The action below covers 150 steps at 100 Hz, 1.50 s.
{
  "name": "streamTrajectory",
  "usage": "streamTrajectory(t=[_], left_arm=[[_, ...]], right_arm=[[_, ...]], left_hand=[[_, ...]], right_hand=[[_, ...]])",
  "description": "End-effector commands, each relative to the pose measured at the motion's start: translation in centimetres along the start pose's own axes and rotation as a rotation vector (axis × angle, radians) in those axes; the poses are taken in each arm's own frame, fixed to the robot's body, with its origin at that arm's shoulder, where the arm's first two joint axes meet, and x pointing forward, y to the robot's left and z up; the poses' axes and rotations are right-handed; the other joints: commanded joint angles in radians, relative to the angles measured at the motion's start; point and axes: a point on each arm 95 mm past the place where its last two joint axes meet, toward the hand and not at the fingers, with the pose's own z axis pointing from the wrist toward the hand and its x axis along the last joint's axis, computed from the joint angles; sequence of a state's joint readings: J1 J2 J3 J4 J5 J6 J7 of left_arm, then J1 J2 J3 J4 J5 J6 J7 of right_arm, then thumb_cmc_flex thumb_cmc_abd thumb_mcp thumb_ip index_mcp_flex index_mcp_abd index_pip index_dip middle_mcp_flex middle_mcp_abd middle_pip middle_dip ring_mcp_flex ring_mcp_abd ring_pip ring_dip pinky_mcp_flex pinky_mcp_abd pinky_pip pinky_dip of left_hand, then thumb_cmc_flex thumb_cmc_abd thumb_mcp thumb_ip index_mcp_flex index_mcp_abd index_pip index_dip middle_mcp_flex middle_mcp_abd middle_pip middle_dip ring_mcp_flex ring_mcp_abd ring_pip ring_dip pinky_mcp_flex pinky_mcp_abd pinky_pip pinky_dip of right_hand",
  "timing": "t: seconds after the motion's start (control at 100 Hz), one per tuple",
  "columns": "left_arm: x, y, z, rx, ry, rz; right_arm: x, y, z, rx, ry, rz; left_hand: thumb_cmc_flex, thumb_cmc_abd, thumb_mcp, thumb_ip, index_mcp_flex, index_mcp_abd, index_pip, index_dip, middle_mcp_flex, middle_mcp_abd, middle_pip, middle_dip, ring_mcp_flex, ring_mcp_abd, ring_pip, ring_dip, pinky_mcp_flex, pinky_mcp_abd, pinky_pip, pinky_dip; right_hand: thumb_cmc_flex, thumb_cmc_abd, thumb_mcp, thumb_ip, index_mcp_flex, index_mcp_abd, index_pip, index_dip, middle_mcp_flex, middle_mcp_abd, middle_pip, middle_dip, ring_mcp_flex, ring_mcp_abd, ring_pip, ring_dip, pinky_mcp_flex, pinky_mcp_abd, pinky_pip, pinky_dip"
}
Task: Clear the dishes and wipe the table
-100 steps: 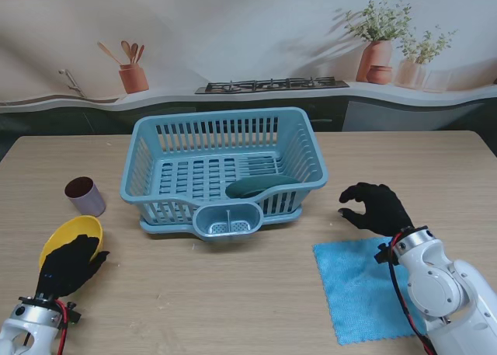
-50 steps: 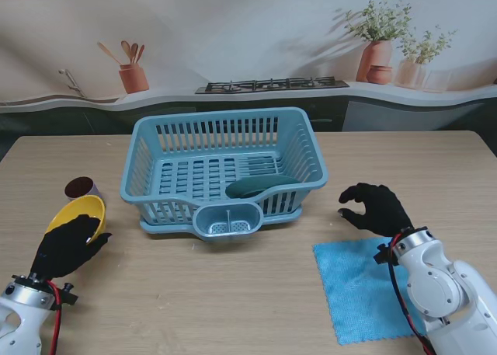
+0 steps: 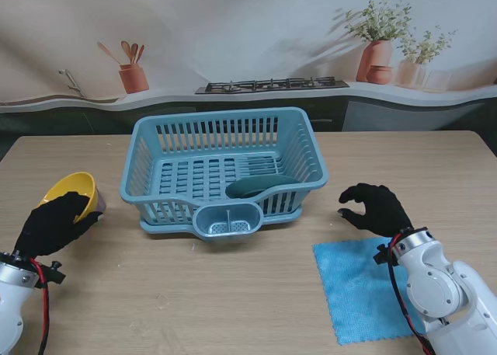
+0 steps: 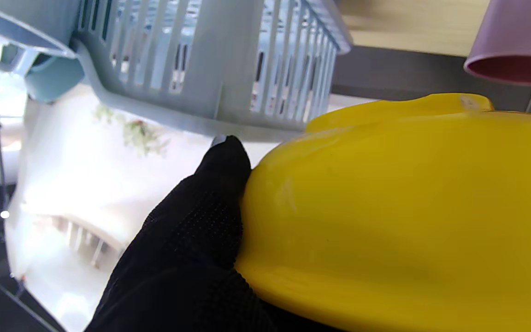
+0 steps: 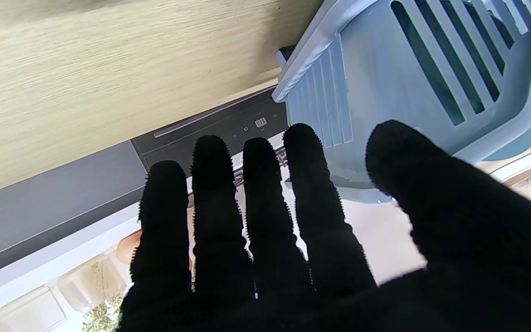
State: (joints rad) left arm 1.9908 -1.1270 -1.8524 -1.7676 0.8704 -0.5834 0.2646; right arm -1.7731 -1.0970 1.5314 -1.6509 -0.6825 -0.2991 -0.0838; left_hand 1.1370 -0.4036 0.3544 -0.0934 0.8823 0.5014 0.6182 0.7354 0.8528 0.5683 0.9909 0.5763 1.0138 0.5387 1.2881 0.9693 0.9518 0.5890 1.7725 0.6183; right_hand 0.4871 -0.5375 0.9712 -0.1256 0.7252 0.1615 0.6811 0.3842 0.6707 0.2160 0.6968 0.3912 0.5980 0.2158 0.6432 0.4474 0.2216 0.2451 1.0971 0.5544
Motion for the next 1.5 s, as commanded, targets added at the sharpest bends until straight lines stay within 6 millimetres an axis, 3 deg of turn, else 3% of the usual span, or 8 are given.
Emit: streamTrajectory(t=[0.0,0.61,0.91,1.25,1.49], left_arm=[[0.2,-1.4,1.2,0.022,0.029,0.018],[0.0,-6.1,7.6,0.040,0.152,-0.044],[0.6,-8.1,11.6,0.025,0.207,-0.074],[4.1,-9.3,16.8,-0.028,0.258,-0.152],[7.1,-8.3,20.1,-0.121,0.279,-0.183]], right_arm=[[0.1,-0.4,-0.1,0.019,-0.001,0.003],[-0.2,-0.7,0.2,0.019,-0.005,0.010],[-0.2,-0.6,0.1,0.013,-0.007,0.011],[-0.2,-0.6,0.2,0.012,-0.019,0.014],[-0.3,-0.8,0.2,0.009,-0.029,0.022]], left_hand=[[0.117,0.021,0.129,0.009,0.034,-0.141,0.025,0.011,0.030,0.054,0.025,0.022,0.017,0.088,0.048,0.014,0.095,-0.169,0.216,-0.045],[0.104,0.015,0.135,0.006,0.038,-0.161,0.035,0.018,0.038,0.039,0.031,0.021,0.020,0.076,0.048,0.010,0.093,-0.171,0.220,-0.056],[0.094,0.014,0.138,0.003,0.037,-0.173,0.039,0.022,0.041,0.028,0.034,0.021,0.023,0.066,0.050,0.008,0.089,-0.176,0.220,-0.059],[0.087,0.011,0.145,0.000,0.036,-0.182,0.044,0.028,0.043,0.019,0.038,0.021,0.026,0.056,0.050,0.004,0.086,-0.180,0.219,-0.062],[0.085,0.011,0.148,-0.002,0.035,-0.182,0.044,0.030,0.044,0.019,0.038,0.020,0.026,0.056,0.050,0.002,0.085,-0.180,0.219,-0.062]], right_hand=[[0.007,0.006,0.010,0.041,-0.028,0.006,-0.008,0.013,-0.023,-0.012,-0.009,-0.012,-0.030,-0.021,-0.011,-0.009,-0.015,-0.032,-0.006,0.005],[0.008,0.006,0.010,0.041,-0.025,0.007,-0.009,0.014,-0.023,-0.011,-0.009,-0.012,-0.031,-0.021,-0.012,-0.009,-0.016,-0.029,-0.007,0.005],[0.009,0.006,0.010,0.041,-0.024,0.006,-0.009,0.014,-0.021,-0.011,-0.009,-0.012,-0.031,-0.021,-0.011,-0.009,-0.016,-0.030,-0.007,0.005],[0.010,0.007,0.010,0.041,-0.024,0.008,-0.010,0.014,-0.022,-0.011,-0.010,-0.012,-0.031,-0.020,-0.011,-0.009,-0.018,-0.031,-0.008,0.005],[0.011,0.006,0.009,0.041,-0.022,0.008,-0.010,0.014,-0.021,-0.011,-0.009,-0.012,-0.031,-0.019,-0.011,-0.009,-0.017,-0.031,-0.009,0.006]])
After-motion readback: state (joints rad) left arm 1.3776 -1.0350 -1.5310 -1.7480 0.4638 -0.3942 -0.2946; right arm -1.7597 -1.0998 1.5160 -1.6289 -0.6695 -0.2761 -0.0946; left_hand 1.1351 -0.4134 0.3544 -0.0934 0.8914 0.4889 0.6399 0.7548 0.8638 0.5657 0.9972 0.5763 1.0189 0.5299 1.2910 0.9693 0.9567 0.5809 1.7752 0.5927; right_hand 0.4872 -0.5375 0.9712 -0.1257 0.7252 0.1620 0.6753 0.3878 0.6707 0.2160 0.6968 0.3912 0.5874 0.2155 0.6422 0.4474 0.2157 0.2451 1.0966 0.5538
